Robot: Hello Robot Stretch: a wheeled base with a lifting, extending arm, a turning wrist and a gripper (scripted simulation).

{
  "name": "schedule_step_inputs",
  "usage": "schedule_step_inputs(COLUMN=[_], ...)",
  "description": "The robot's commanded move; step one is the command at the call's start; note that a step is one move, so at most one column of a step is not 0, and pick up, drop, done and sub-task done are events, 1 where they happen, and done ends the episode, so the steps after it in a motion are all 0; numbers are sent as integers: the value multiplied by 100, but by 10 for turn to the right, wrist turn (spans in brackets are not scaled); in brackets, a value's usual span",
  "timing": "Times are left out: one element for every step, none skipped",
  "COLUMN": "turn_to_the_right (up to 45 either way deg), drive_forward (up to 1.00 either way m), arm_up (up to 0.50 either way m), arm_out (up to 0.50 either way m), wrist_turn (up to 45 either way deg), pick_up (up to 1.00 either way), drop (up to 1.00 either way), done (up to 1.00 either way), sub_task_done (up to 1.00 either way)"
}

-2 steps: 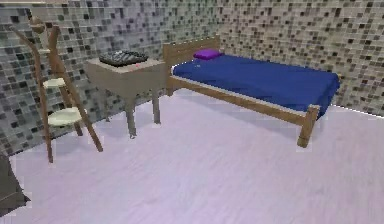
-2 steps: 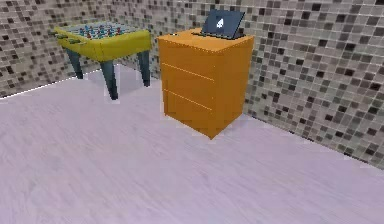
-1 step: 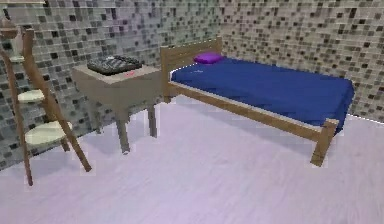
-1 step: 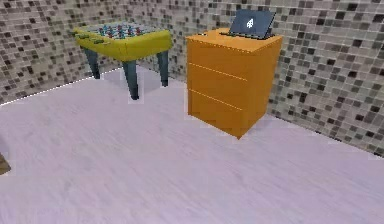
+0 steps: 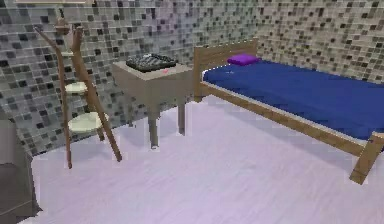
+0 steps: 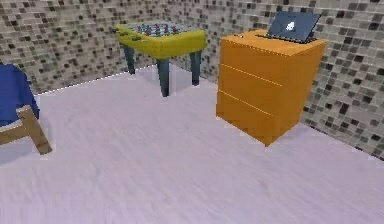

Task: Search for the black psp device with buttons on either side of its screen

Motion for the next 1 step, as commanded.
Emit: schedule_step_inputs(turn_to_the_right=[0], drive_forward=[100], arm_up=[0], arm_out=[0], wrist_turn=[0], pick_up=[0], drop=[0], done=[0], sub_task_done=[0])
